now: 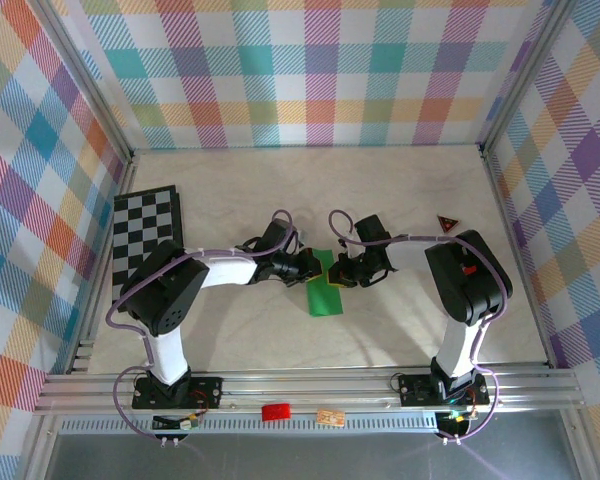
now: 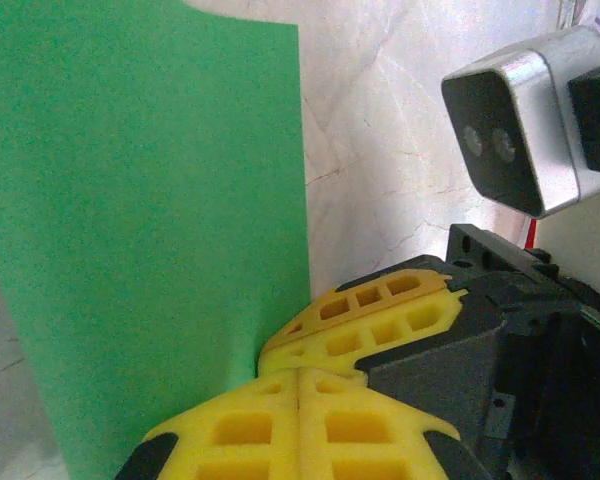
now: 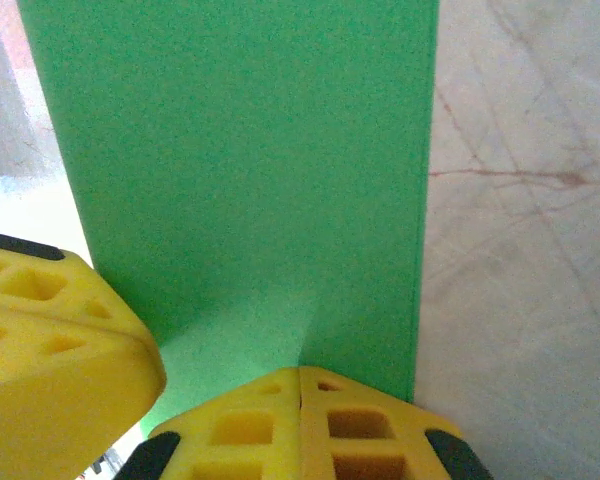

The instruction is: Fold a paper plane with a square sheet of paper (pick it up from the middle)

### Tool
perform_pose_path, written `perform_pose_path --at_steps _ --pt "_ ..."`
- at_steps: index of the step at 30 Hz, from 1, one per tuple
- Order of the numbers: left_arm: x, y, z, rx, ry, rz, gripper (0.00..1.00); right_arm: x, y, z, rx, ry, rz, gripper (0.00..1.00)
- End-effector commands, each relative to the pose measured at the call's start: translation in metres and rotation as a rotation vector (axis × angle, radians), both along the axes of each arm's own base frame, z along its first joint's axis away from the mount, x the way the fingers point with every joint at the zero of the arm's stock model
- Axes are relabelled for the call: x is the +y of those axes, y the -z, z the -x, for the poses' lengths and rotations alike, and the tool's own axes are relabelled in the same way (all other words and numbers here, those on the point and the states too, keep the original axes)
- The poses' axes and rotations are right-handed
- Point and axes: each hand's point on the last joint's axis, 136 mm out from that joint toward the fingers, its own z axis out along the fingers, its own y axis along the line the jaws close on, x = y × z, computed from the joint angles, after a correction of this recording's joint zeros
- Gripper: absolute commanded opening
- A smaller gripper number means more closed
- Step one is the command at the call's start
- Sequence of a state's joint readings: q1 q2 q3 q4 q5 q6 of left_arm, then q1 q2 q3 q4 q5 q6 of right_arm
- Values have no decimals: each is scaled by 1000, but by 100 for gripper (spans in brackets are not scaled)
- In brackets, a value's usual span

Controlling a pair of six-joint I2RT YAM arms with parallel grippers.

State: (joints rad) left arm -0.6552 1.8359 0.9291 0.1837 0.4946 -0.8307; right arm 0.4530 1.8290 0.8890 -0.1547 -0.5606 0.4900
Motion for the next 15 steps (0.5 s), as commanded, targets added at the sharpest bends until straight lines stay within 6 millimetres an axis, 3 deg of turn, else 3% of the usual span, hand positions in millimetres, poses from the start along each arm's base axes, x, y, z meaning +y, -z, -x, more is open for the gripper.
perform_pose_path --at_steps 1,12,15 --pt "2 4 2 23 3 23 0 -39 45 22 102 67 207 0" --pt "23 27 12 43 33 -95 0 -40 46 23 110 72 208 0" --pt "31 42 17 65 39 -139 0 -40 46 23 111 74 207 0"
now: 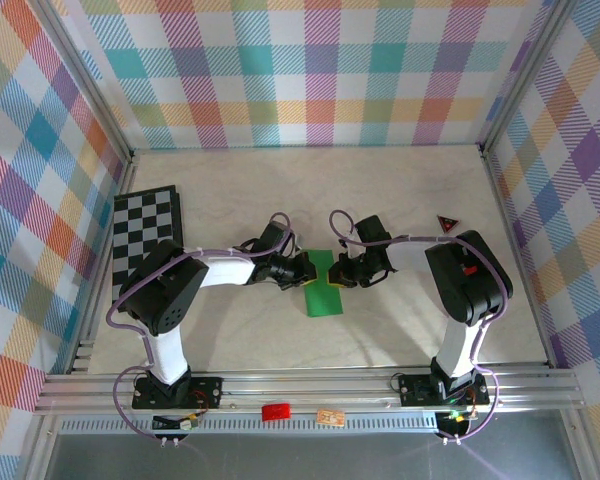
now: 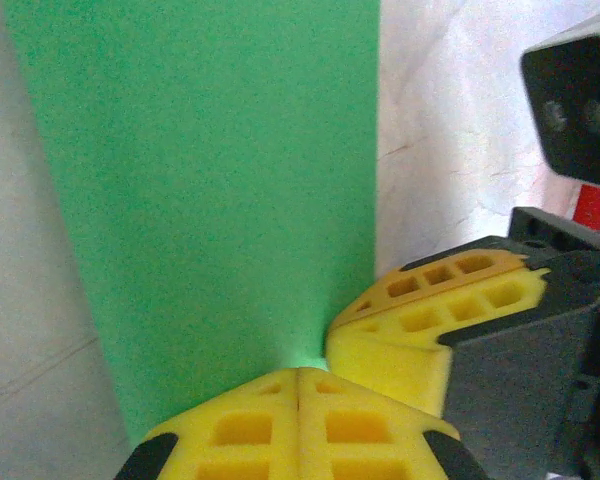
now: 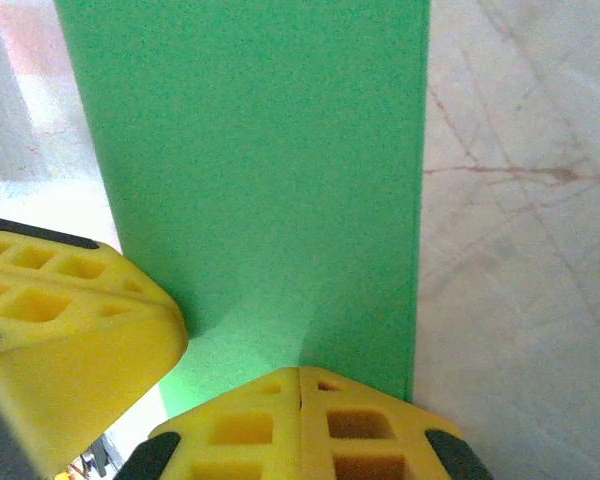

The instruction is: Fold a paper plane with a square sheet of paper (pick it up from the middle)

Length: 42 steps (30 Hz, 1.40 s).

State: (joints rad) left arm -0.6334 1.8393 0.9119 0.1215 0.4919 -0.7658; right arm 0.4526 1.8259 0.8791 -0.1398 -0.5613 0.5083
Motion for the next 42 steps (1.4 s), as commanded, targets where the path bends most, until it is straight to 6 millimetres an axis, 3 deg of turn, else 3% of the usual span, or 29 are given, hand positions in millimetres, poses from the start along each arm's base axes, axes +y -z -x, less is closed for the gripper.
perform_pose_path --at_steps 1,5,9,12,18,21,27,35,38,42 --pt "17 32 14 63 21 -88 0 -40 46 23 109 60 210 0" --pt "32 55 26 96 27 -168 0 -40 47 25 113 61 210 0" --pt "48 63 33 96 41 -249 0 -41 49 27 117 62 215 0" --pt "40 49 26 69 52 -214 0 -43 51 28 120 66 218 0" --pt "16 -2 1 -23 66 -107 0 -42 51 28 121 67 214 0" --pt "9 -10 -6 -32 71 -69 0 -43 51 29 121 66 216 0" --pt "8 0 -19 -30 47 -48 0 -44 52 30 123 66 219 0" --pt "37 52 -7 94 14 -163 0 -45 55 32 130 69 225 0" --pt "43 51 -6 106 19 -186 0 -45 56 35 137 66 227 0" --pt "39 26 -19 64 32 -178 0 -46 55 34 132 67 232 0"
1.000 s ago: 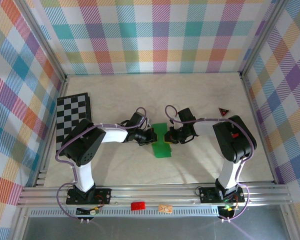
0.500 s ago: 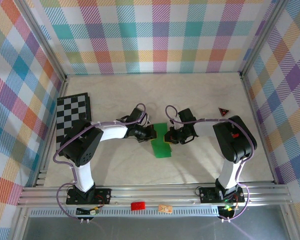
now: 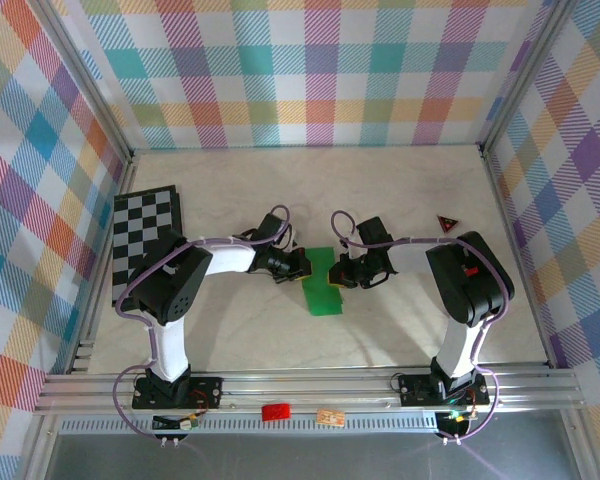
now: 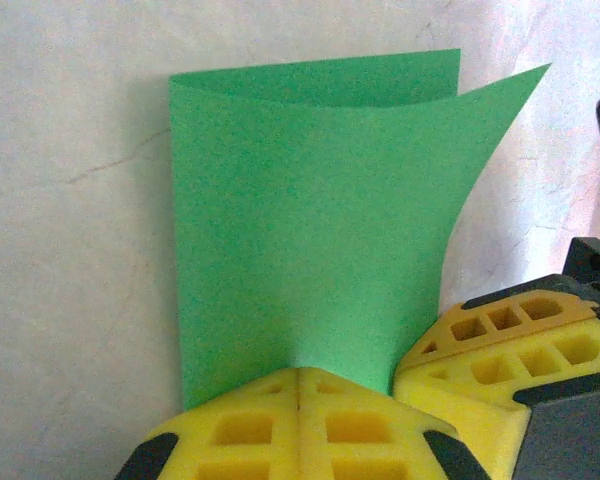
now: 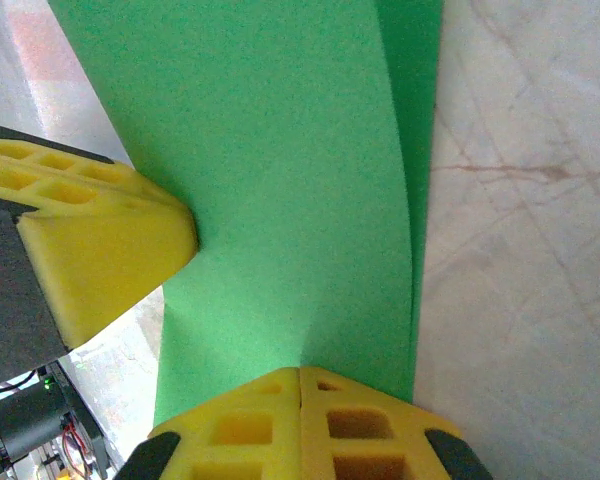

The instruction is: Fold a paper plane with a square sheet of paper (pick it up from the middle)

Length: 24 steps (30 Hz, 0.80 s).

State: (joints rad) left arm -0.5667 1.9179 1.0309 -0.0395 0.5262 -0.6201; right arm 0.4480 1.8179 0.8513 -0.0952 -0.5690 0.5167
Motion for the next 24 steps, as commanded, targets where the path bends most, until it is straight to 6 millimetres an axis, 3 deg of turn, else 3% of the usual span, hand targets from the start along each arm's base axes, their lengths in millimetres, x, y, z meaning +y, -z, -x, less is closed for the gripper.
perform_pose_path --at_steps 1,6,11,18,24 --pt "20 6 -3 32 -19 -101 0 -46 54 33 146 61 249 0" --pt "0 -18 -15 2 6 0 0 -45 53 32 143 62 247 0" --pt "-4 -5 -16 31 21 9 0 -46 55 33 148 61 252 0" --pt "18 29 -22 58 -11 -90 0 -46 57 34 155 65 254 0" --pt "37 23 -48 40 -127 -93 0 -47 59 36 158 64 253 0"
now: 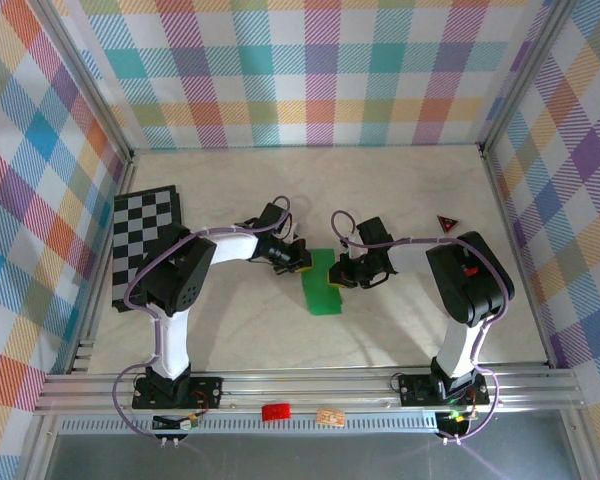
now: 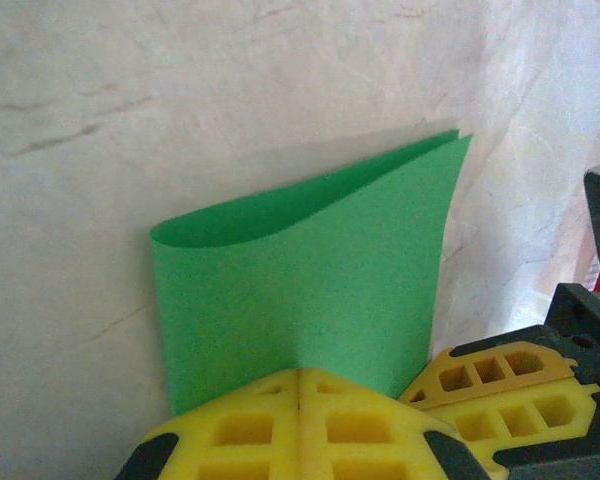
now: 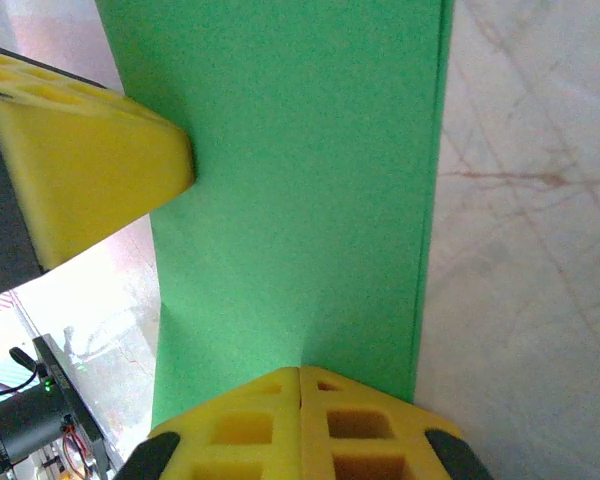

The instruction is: Fold a paper plane with a square sheet of paper (pick it up from the middle)

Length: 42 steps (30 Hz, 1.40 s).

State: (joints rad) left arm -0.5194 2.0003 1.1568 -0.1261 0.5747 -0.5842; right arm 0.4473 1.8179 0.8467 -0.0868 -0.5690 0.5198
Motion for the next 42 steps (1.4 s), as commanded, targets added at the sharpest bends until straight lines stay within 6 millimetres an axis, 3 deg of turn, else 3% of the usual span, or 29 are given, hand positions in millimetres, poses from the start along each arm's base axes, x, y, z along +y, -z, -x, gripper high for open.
perform_pose_path --at_steps 1,6,15,18,20,23,32,37,42 --pt "38 21 -28 -1 -146 -104 0 -46 59 36 160 62 253 0" --pt "44 17 -45 -6 -207 -85 0 -46 60 37 165 64 248 0" --pt "56 1 -51 -33 -261 -136 0 -47 61 40 165 54 248 0" --pt "49 -22 -50 -54 -250 -87 0 -46 60 39 163 55 246 0" --pt "40 -46 -46 -106 -223 -48 0 -48 59 38 161 59 254 0" --pt "20 -65 -38 -141 -152 30 0 -47 58 37 161 63 255 0" --pt "-15 -36 -28 -53 -16 96 0 -46 57 35 163 62 255 0" --pt "-5 -8 -32 -35 -32 12 0 -47 57 35 164 63 259 0" --pt "18 12 -45 -29 -104 -50 0 -48 58 36 165 64 263 0"
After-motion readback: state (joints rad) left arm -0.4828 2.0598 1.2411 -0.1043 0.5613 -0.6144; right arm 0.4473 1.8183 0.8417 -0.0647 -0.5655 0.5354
